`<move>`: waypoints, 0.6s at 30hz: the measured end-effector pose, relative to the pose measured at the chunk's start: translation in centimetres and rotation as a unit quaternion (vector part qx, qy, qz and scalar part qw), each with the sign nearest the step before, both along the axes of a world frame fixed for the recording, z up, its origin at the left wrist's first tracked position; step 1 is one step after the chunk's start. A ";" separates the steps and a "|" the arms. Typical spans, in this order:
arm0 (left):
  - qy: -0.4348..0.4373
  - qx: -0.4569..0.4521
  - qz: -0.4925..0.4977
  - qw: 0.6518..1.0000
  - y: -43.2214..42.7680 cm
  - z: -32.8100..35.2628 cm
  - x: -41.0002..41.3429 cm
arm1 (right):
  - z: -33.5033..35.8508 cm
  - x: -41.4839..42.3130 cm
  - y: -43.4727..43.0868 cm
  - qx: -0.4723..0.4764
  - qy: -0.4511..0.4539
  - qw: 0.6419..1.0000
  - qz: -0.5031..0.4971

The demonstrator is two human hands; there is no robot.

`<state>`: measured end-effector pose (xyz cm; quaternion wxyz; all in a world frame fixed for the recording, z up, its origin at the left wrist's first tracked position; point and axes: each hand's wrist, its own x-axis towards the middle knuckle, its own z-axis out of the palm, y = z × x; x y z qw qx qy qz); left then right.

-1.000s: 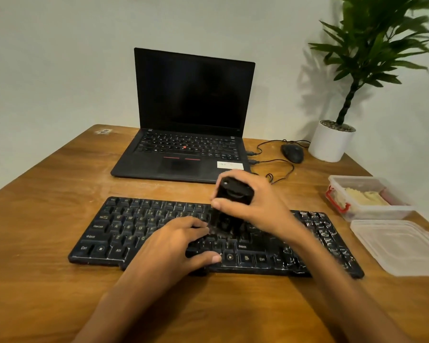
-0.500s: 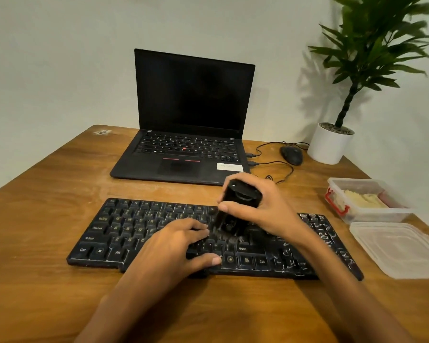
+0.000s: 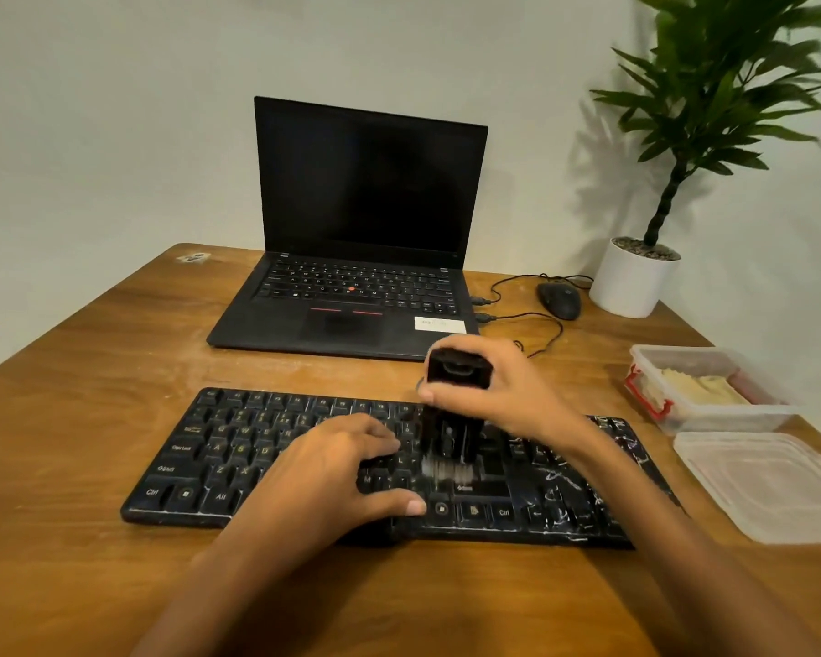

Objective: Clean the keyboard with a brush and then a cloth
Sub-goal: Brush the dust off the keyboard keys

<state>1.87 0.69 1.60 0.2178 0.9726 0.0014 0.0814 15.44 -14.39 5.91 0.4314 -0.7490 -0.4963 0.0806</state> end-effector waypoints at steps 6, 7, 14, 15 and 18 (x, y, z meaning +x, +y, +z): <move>0.002 -0.003 -0.002 1.000 0.1 -0.1 -0.1 | 0.6 0.7 0.7 -0.027 0.011 0.998 0.064; 0.003 -0.003 -0.004 1.000 0.0 -0.1 -0.1 | 0.5 0.7 0.7 -0.037 0.019 0.997 0.059; 0.001 -0.004 0.003 1.000 0.0 -0.1 -0.1 | 0.3 1.1 0.1 -0.012 -0.011 0.999 0.037; 0.003 -0.005 0.003 1.000 0.0 -0.1 -0.1 | 0.3 0.9 -0.1 -0.021 0.000 0.999 0.039; 0.003 -0.010 0.001 1.000 0.0 0.0 -0.2 | 0.5 1.9 -1.3 0.016 -0.010 0.999 -0.036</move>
